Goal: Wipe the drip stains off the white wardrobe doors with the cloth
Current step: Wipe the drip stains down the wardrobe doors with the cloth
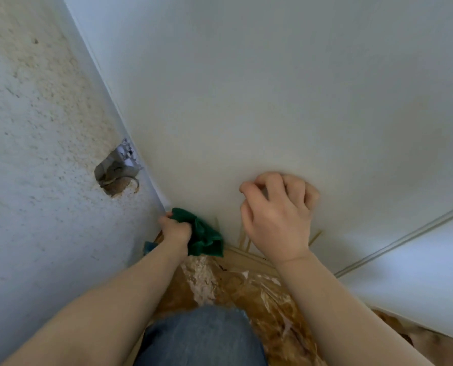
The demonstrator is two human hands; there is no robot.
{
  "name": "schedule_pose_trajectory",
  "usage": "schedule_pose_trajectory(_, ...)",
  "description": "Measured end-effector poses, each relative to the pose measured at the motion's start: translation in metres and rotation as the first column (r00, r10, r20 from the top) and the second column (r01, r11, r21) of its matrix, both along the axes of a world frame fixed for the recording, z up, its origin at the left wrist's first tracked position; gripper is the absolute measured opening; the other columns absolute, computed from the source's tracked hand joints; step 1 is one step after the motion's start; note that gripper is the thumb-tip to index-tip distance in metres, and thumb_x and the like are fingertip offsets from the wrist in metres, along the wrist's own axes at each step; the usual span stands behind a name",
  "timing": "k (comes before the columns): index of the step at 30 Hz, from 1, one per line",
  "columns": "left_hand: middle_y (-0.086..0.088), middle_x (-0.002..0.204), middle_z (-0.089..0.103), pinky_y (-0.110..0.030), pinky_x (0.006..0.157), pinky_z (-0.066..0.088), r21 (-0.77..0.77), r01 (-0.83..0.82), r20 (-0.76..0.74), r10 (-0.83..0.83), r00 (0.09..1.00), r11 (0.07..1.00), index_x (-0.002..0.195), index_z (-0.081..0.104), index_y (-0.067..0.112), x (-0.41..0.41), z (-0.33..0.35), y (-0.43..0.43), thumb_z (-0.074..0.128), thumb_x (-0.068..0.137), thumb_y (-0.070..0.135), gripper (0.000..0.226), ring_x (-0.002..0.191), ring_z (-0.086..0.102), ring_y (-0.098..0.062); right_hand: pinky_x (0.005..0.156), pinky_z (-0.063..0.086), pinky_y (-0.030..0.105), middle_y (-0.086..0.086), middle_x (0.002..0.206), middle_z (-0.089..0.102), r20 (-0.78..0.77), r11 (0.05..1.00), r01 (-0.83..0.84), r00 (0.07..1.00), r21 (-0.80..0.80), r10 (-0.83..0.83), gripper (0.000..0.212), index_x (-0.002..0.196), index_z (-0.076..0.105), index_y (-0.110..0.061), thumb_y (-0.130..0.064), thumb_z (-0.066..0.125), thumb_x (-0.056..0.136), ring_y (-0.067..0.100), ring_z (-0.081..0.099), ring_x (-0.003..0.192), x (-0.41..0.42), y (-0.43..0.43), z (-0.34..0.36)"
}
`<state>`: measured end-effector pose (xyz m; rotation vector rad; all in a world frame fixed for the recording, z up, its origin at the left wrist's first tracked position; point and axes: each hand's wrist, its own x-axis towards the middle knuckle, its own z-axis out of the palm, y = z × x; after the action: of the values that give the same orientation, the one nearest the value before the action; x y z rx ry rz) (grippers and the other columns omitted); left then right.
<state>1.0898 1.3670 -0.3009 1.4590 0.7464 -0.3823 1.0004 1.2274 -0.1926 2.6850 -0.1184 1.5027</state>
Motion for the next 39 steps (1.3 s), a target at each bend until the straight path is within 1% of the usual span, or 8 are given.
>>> schedule_pose_trajectory(4, -0.014, 0.147, 0.030, -0.044, 0.099, 0.040, -0.020, -0.032, -0.147, 0.029, 0.989, 0.999, 0.149, 0.003, 0.018, 0.008, -0.018, 0.003, 0.024, 0.104, 0.012, 0.051, 0.124, 0.043, -0.034, 0.069, 0.029, 0.034, -0.001, 0.074, 0.061, -0.009, 0.999, -0.043, 0.999, -0.031, 0.043, 0.013, 0.065, 0.064, -0.021, -0.009, 0.068, 0.063, 0.021, 0.041, 0.078, -0.003, -0.003, 0.000)
schedule_pose_trajectory(9, -0.013, 0.142, 0.031, -0.053, 0.092, 0.045, -0.095, 0.138, -0.143, -0.151, 0.978, 0.986, 0.149, -0.006, 0.018, -0.016, -0.018, -0.014, 0.041, 0.096, -0.003, 0.074, 0.121, 0.044, -0.039, 0.069, 0.031, 0.035, 0.000, 0.073, 0.061, 0.020, 1.000, -0.004, 1.000, 0.014, 0.004, 0.013, 0.066, 0.065, -0.021, -0.008, 0.066, 0.064, 0.022, 0.040, 0.079, 0.004, -0.001, -0.004)
schedule_pose_trajectory(15, -0.019, 0.139, 0.036, -0.046, 0.093, 0.043, 0.014, -0.020, -0.060, 0.021, 0.998, 1.000, 0.142, 0.017, 0.010, 0.007, -0.034, 0.005, 0.034, 0.097, -0.004, 0.050, 0.116, 0.047, -0.035, 0.065, 0.032, 0.035, -0.002, 0.069, 0.059, 0.077, 0.999, 0.008, 0.997, -0.034, -0.005, 0.016, 0.063, 0.063, -0.022, -0.006, 0.066, 0.064, 0.021, 0.039, 0.076, 0.006, -0.003, -0.006)
schedule_pose_trajectory(21, -0.012, 0.143, 0.035, -0.041, 0.106, 0.036, 0.045, 0.019, -0.150, -0.012, 0.989, 0.999, 0.148, 0.018, 0.017, 0.015, -0.062, 0.006, 0.021, 0.103, 0.024, 0.046, 0.127, 0.040, -0.033, 0.065, 0.032, 0.034, -0.003, 0.070, 0.061, 0.093, 0.999, 0.007, 0.996, -0.036, -0.004, 0.020, 0.064, 0.065, -0.024, -0.005, 0.068, 0.059, 0.021, 0.040, 0.077, 0.006, -0.005, -0.007)
schedule_pose_trajectory(29, -0.013, 0.146, 0.033, -0.044, 0.106, 0.036, 0.120, -0.132, -0.104, 0.145, 0.984, 0.984, 0.147, 0.020, 0.007, 0.045, -0.074, 0.024, 0.029, 0.101, 0.010, 0.047, 0.129, 0.039, -0.034, 0.067, 0.031, 0.035, -0.003, 0.070, 0.061, 0.096, 0.999, 0.007, 0.995, -0.038, -0.004, 0.019, 0.064, 0.066, -0.024, -0.005, 0.068, 0.062, 0.021, 0.040, 0.077, 0.008, -0.005, -0.006)
schedule_pose_trajectory(32, -0.021, 0.146, 0.032, -0.044, 0.101, 0.039, 0.160, -0.044, -0.131, 0.066, 0.989, 0.986, 0.147, 0.017, 0.003, 0.035, -0.067, 0.013, 0.034, 0.100, 0.007, 0.051, 0.128, 0.040, -0.036, 0.066, 0.030, 0.036, -0.002, 0.068, 0.061, 0.110, 1.000, 0.024, 0.994, -0.011, -0.022, 0.018, 0.064, 0.066, -0.023, -0.006, 0.069, 0.061, 0.021, 0.039, 0.077, 0.009, -0.003, -0.006)
schedule_pose_trajectory(36, -0.015, 0.145, 0.033, -0.050, 0.082, 0.052, -0.151, 0.093, -0.198, -0.122, 0.973, 0.984, 0.148, 0.010, 0.018, -0.004, -0.065, -0.007, 0.040, 0.097, 0.002, 0.061, 0.118, 0.048, -0.039, 0.067, 0.029, 0.036, -0.003, 0.072, 0.059, 0.112, 0.999, 0.033, 0.993, -0.021, -0.030, 0.017, 0.063, 0.066, -0.023, -0.007, 0.068, 0.064, 0.022, 0.039, 0.077, 0.009, -0.002, -0.006)
schedule_pose_trajectory(39, -0.016, 0.137, 0.041, -0.052, 0.087, 0.049, -0.162, 0.071, -0.138, -0.093, 0.986, 0.984, 0.144, 0.022, 0.012, -0.004, -0.071, -0.001, 0.041, 0.095, -0.004, 0.055, 0.114, 0.050, -0.040, 0.066, 0.034, 0.037, -0.004, 0.085, 0.048, 0.091, 0.999, 0.007, 0.996, -0.041, -0.003, 0.015, 0.066, 0.066, -0.023, -0.008, 0.067, 0.068, 0.023, 0.039, 0.080, 0.008, -0.004, -0.009)
